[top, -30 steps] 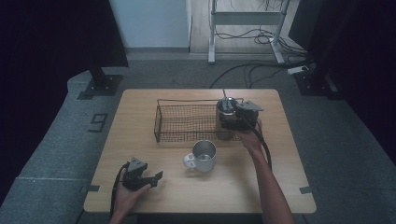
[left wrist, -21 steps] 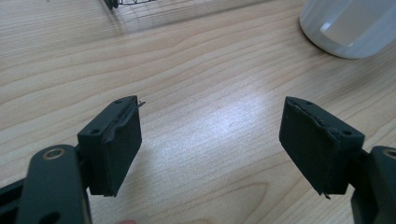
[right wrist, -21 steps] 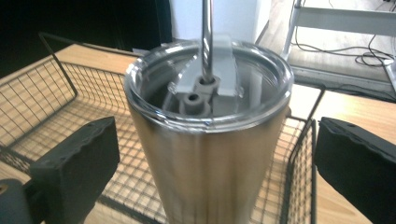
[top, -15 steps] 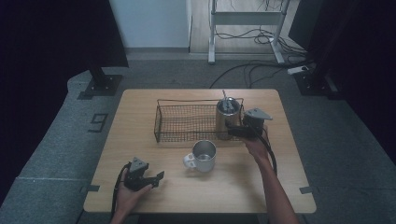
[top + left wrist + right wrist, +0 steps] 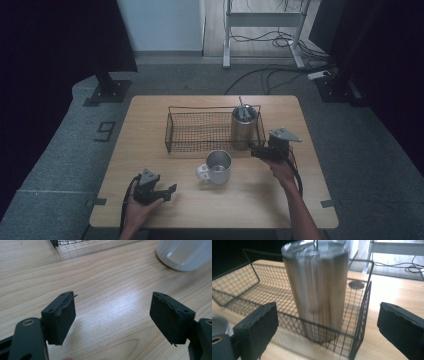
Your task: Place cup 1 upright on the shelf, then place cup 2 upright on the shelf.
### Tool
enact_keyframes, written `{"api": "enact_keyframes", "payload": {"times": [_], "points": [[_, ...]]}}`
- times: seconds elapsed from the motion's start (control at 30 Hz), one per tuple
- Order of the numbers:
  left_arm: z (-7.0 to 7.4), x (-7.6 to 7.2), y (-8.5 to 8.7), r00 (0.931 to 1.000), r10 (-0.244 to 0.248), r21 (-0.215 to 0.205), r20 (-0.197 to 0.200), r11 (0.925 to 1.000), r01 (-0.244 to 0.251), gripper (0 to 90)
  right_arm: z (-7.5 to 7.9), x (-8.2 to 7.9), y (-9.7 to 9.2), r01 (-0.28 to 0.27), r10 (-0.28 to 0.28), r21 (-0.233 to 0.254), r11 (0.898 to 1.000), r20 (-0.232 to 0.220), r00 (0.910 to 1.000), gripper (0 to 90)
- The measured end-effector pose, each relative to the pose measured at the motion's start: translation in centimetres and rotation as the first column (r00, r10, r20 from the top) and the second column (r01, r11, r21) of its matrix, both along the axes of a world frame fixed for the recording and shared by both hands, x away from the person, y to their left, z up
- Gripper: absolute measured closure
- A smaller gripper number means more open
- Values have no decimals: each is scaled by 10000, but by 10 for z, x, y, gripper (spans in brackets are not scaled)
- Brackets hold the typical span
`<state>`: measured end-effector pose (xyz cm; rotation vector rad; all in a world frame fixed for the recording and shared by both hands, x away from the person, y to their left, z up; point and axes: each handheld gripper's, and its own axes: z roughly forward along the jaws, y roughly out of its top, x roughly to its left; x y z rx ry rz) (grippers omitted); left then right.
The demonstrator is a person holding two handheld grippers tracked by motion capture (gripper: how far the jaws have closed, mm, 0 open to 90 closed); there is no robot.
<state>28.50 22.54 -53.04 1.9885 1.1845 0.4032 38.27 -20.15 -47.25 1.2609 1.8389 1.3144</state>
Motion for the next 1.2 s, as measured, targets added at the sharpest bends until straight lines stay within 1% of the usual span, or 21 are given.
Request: {"api": "enact_keyframes", "payload": {"times": [0.2, 0.47, 0.6, 0.67, 0.77, 0.83, 1.0, 1.2], "points": [[0, 0, -1, 10000, -13, 11, -7, 10000, 13, 213, -12, -15, -7, -16, 18, 85, 10000, -144, 9999, 53], [-1, 0, -3, 10000, -53, 19, 1, 10000, 53, 215, -27, -27, -10, -107, 114, 156, 9998, -468, 9988, 74], [0, 0, -4, 10000, -94, 54, 26, 9999, 94, 216, -35, -31, -11, -133, 137, 60, 9999, -639, 9979, 87], [0, 0, -4, 9999, -90, 52, 55, 9999, 90, 217, -37, -33, -12, -125, 131, 105, 9999, -608, 9981, 107], [0, -1, -4, 9999, -87, 48, 76, 10000, 87, 218, -41, -35, -12, -146, 157, 190, 9997, -612, 9980, 122], [1, -2, -4, 9999, -91, 57, 96, 9999, 90, 218, -41, -36, -12, -137, 141, 72, 9999, -633, 9979, 123], [3, -3, -6, 9997, -164, -24, 193, 9999, 165, 215, -41, -38, -13, -159, 167, 135, 9998, -566, 9983, 125], [5, -4, -11, 9990, -294, -116, 349, 9995, 298, 215, -44, -41, -13, -186, 189, 49, 9998, -636, 9978, 129]]}}
